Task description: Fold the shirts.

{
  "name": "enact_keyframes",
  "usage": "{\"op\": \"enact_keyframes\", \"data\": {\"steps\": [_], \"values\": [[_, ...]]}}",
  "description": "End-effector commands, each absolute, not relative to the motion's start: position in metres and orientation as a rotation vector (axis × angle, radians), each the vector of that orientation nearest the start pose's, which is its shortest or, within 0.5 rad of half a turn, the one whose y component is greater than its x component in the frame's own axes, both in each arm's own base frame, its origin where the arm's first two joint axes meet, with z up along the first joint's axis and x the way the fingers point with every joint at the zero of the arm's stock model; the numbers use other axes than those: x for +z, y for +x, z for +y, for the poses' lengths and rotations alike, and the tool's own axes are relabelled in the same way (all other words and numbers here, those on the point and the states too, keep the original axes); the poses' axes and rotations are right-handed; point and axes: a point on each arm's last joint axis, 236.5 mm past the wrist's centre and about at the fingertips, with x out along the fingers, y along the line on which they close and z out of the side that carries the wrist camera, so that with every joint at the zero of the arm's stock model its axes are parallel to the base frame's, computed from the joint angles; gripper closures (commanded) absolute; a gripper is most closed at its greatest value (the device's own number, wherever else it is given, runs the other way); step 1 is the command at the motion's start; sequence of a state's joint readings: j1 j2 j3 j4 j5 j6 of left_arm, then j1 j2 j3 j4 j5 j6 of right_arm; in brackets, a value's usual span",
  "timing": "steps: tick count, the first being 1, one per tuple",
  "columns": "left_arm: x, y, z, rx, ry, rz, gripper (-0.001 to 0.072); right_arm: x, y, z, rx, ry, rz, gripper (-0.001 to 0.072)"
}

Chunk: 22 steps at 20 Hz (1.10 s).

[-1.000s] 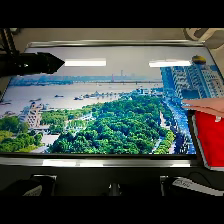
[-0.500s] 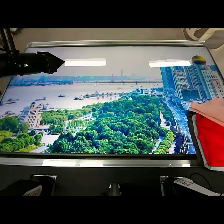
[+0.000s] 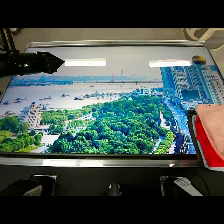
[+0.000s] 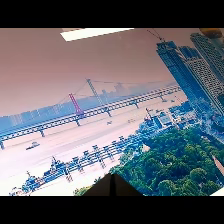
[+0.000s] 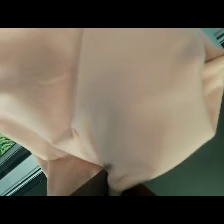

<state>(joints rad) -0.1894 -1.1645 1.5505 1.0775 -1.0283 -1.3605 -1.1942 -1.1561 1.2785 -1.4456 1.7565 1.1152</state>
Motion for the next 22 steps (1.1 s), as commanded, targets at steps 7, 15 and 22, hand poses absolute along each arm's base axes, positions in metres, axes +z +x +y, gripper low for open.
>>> {"op": "enact_keyframes", "data": {"steps": [7, 15, 22], "values": [[0.263, 0.42, -0.177, -0.566, -0.128, 0.593, 0.0687, 0.071, 0.137, -0.287, -0.542, 0.405, 1.319, 0.0005], [0.202, 0.475, -0.063, -0.052, 0.076, 0.783, 0.0682, 0.283, 0.372, -0.242, -0.302, -0.456, 0.685, 0.0046], [0.05, 0.374, -0.077, -0.082, 0.118, 1.305, 0.0306, 0.086, 0.377, -0.045, 0.349, -0.352, 1.344, 0.0046]]}}
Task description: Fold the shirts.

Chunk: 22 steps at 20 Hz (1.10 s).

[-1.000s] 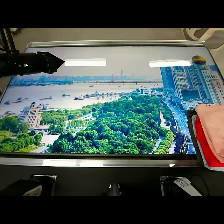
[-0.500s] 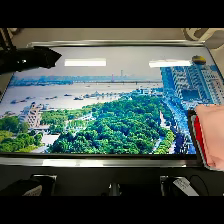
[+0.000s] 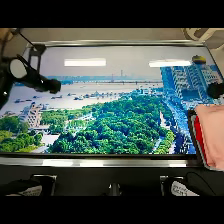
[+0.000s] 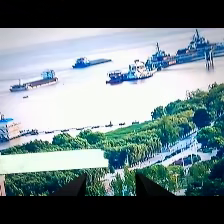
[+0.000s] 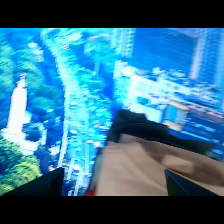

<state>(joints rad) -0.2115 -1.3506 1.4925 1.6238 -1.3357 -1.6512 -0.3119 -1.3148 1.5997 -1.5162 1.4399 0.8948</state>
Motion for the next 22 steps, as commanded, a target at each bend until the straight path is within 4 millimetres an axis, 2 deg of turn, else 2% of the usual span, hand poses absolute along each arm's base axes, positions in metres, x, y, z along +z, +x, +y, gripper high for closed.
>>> {"op": "enact_keyframes", "data": {"steps": [1, 3, 6, 22], "values": [[0.0455, 0.3664, -0.0787, -0.072, 0.094, 1.293, 0.0306, 0.0789, 0.3791, -0.0357, 0.347, -0.333, 1.346, 0.0045], [0.0407, 0.3593, -0.0777, -0.056, 0.078, 1.31, 0.0307, 0.0715, 0.3791, -0.0288, 0.345, -0.32, 1.354, 0.0043], [0.0395, 0.3603, -0.0767, -0.053, 0.082, 1.311, 0.0308, 0.0702, 0.3709, -0.027, 0.37, -0.324, 1.383, 0.0043], [0.0395, 0.3603, -0.0768, -0.053, 0.082, 1.311, 0.0308, 0.0701, 0.3703, -0.027, 0.371, -0.323, 1.386, 0.0042]]}}
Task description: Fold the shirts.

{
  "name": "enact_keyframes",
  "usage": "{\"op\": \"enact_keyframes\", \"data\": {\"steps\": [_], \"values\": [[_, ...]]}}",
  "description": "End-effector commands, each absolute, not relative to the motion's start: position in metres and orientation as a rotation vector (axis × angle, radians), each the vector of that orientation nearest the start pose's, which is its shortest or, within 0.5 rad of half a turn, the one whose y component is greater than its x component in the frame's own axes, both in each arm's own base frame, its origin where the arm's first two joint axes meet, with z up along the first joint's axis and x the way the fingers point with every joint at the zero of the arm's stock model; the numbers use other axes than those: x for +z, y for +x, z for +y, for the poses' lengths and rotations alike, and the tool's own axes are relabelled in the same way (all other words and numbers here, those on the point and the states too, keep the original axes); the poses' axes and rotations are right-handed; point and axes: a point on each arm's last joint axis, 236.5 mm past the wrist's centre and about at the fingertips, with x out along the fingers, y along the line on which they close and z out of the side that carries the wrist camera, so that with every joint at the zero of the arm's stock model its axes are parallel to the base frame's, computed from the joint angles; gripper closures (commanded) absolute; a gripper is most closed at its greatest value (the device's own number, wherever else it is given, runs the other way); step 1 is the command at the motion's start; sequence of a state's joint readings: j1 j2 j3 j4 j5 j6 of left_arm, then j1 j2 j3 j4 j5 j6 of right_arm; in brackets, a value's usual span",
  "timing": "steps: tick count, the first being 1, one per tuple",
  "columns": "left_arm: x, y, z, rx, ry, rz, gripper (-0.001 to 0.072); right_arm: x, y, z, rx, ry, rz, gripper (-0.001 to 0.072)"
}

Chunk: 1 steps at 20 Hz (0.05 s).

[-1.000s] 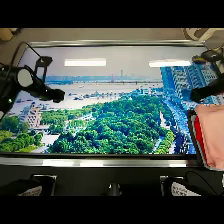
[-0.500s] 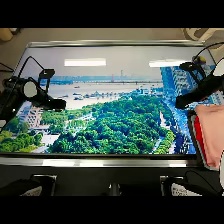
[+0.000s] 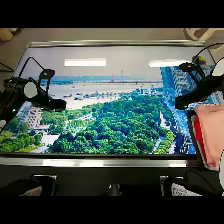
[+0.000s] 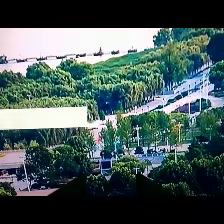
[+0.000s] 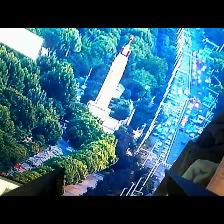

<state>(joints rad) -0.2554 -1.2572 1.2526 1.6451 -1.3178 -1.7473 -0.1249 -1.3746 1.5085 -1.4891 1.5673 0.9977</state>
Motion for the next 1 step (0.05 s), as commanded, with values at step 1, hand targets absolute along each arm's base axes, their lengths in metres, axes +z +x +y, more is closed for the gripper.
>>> {"op": "enact_keyframes", "data": {"steps": [1], "values": [[0.0395, 0.3603, -0.0768, -0.053, 0.082, 1.311, 0.0308, 0.0701, 0.3703, -0.027, 0.371, -0.323, 1.386, 0.0042]]}}
